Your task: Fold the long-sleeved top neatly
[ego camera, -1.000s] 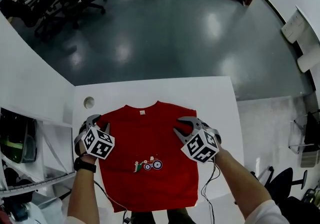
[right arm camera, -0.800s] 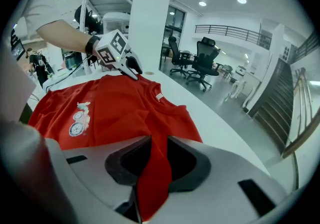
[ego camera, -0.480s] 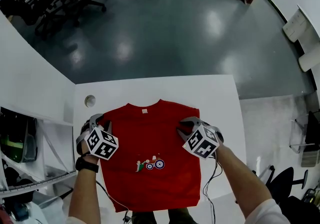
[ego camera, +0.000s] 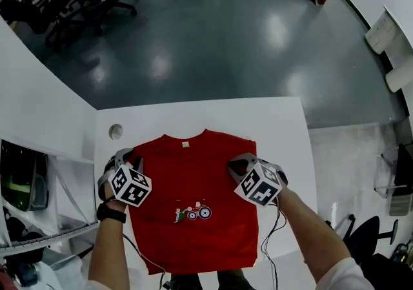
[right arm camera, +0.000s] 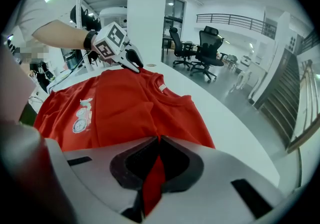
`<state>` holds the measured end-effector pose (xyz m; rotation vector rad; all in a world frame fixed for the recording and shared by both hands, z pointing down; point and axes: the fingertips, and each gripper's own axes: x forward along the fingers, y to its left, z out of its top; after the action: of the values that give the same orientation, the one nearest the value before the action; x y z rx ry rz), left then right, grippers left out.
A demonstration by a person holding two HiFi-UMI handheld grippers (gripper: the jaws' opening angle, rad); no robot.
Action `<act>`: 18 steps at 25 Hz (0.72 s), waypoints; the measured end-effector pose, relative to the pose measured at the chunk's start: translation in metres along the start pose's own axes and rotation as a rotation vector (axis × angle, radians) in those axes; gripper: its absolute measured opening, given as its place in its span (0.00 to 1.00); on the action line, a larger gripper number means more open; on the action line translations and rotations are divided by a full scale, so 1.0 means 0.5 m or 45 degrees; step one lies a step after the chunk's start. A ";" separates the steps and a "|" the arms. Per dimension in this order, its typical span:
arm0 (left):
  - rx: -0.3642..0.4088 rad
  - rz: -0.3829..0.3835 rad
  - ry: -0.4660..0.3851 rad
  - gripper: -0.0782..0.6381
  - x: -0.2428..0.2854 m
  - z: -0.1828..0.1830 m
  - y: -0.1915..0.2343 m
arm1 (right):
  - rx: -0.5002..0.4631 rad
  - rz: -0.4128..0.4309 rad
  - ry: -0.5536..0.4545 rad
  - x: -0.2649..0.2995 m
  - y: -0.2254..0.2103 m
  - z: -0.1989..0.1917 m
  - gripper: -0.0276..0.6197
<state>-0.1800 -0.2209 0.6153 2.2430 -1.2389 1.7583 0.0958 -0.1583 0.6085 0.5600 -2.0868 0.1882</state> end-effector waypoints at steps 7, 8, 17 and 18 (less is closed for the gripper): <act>-0.011 0.027 0.033 0.28 -0.003 -0.009 0.008 | 0.037 -0.030 -0.041 -0.050 -0.006 -0.007 0.08; -0.012 0.031 0.039 0.28 -0.003 -0.009 0.009 | 0.046 -0.036 -0.048 -0.057 -0.009 -0.009 0.08; -0.034 0.078 0.065 0.27 -0.001 -0.015 0.013 | 0.154 -0.050 -0.035 -0.087 -0.017 -0.060 0.08; -0.033 0.082 0.063 0.27 -0.001 -0.015 0.014 | 0.150 -0.045 -0.012 -0.081 -0.012 -0.069 0.08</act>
<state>-0.1900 -0.2218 0.6148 2.1552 -1.3309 1.7971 0.1433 -0.1388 0.5933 0.6689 -2.0833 0.2902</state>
